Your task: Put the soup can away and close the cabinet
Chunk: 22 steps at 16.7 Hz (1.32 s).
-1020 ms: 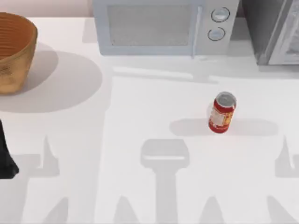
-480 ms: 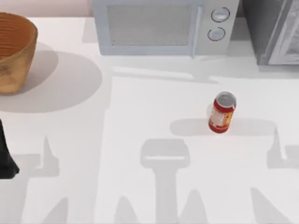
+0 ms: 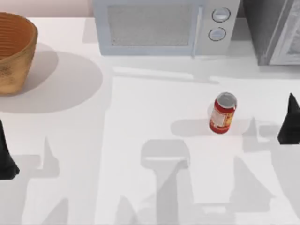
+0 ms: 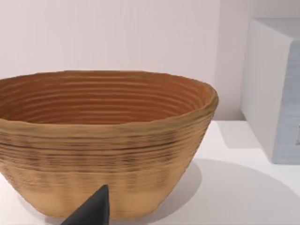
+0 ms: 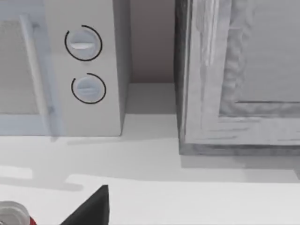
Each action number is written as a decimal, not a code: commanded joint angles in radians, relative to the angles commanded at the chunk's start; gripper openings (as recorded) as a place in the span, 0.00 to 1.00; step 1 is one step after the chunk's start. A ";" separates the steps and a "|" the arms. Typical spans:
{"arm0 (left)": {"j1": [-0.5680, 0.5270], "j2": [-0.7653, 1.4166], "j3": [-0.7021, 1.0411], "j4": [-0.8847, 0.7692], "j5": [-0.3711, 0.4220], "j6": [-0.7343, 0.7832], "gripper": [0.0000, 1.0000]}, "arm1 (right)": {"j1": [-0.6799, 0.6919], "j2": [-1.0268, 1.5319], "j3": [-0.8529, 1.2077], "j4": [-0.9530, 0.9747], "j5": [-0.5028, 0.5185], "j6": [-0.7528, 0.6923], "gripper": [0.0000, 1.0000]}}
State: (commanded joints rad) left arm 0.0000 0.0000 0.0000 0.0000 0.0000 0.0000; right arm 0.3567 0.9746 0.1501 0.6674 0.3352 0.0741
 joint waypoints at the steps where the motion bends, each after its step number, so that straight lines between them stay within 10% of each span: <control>1: 0.000 0.000 0.000 0.000 0.000 0.000 1.00 | 0.035 0.106 0.014 0.070 0.036 0.005 1.00; 12: 0.000 0.000 0.000 0.000 0.000 0.000 1.00 | 0.366 1.122 0.215 0.827 0.404 0.041 1.00; 22: 0.000 0.000 0.000 0.000 0.000 0.000 1.00 | 0.443 1.339 0.298 1.048 0.494 0.045 1.00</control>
State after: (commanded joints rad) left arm 0.0000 0.0000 0.0000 0.0000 0.0000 0.0000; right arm 0.7992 2.3133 0.4483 1.7151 0.8292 0.1194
